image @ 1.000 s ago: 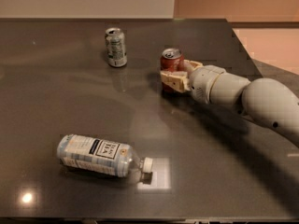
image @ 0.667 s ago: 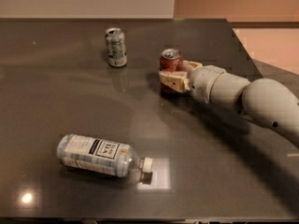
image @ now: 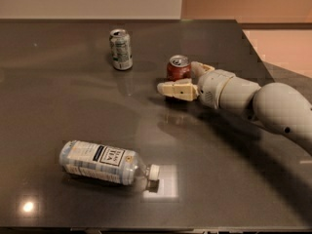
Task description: Place coke can upright
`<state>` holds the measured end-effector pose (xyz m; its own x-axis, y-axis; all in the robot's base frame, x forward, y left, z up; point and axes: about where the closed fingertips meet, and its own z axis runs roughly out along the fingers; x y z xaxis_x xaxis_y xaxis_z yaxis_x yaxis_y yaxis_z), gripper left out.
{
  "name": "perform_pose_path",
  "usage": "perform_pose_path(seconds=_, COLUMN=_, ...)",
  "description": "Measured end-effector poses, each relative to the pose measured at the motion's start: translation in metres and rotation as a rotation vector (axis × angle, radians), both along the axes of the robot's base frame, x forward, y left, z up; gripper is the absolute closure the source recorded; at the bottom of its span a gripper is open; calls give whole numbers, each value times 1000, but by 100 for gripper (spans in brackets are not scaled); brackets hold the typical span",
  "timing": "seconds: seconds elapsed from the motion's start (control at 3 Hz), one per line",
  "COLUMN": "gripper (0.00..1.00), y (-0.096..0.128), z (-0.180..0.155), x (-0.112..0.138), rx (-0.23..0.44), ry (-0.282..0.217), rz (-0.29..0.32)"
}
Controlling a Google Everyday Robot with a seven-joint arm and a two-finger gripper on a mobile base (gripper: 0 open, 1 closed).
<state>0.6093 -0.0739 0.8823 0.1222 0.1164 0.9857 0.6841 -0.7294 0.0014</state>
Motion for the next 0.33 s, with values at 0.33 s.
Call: perform_pose_path(seconds=0.33, gripper=0, y=0, z=0, x=0, rx=0, ry=0, rz=0)
